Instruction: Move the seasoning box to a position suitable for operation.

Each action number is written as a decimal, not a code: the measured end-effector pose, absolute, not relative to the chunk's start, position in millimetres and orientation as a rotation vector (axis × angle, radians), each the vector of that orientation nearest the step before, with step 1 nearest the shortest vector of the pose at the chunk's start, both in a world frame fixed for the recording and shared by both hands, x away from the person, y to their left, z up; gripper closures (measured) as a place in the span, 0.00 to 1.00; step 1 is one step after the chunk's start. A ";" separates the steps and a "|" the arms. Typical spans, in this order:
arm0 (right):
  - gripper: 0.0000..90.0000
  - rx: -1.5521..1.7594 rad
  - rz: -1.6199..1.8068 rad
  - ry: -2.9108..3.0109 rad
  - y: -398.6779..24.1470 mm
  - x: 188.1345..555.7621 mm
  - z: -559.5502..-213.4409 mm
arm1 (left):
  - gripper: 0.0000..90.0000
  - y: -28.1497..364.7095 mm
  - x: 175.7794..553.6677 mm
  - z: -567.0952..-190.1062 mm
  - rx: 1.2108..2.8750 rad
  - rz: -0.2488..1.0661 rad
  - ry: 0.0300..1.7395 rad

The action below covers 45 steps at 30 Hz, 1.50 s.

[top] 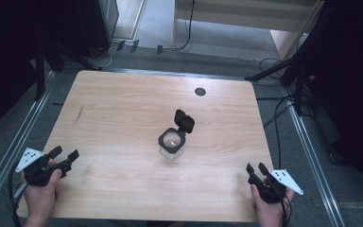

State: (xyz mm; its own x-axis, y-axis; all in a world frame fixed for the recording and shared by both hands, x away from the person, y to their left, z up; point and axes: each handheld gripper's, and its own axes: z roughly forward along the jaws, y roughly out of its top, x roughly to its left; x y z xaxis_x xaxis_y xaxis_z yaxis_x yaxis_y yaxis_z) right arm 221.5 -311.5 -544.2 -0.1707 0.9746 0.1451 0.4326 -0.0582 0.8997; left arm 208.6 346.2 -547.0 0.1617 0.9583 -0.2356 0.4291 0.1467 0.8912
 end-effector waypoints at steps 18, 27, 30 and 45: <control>1.00 1.423 1.380 1.756 -248.8 232.9 -521.4 | 1.00 282.5 242.2 -521.0 1.591 0.578 1.331; 1.00 1.357 1.405 1.835 -200.2 243.1 -511.2 | 1.00 226.9 266.2 -519.9 1.663 0.489 1.228; 1.00 1.350 1.402 1.857 -176.6 247.8 -512.5 | 1.00 204.0 276.5 -521.0 1.688 0.456 1.196; 1.00 1.508 1.349 1.828 -116.1 270.6 -530.2 | 1.00 130.7 313.2 -523.7 1.752 0.406 1.117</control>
State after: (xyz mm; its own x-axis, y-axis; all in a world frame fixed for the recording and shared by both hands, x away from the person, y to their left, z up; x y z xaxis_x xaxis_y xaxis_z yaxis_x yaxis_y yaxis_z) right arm 270.6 -116.1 -530.2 -0.3295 0.9094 0.2538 0.5110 -0.0542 0.8579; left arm 313.2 130.7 -523.7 0.5213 0.8272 -0.2098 0.4996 -0.0965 0.8609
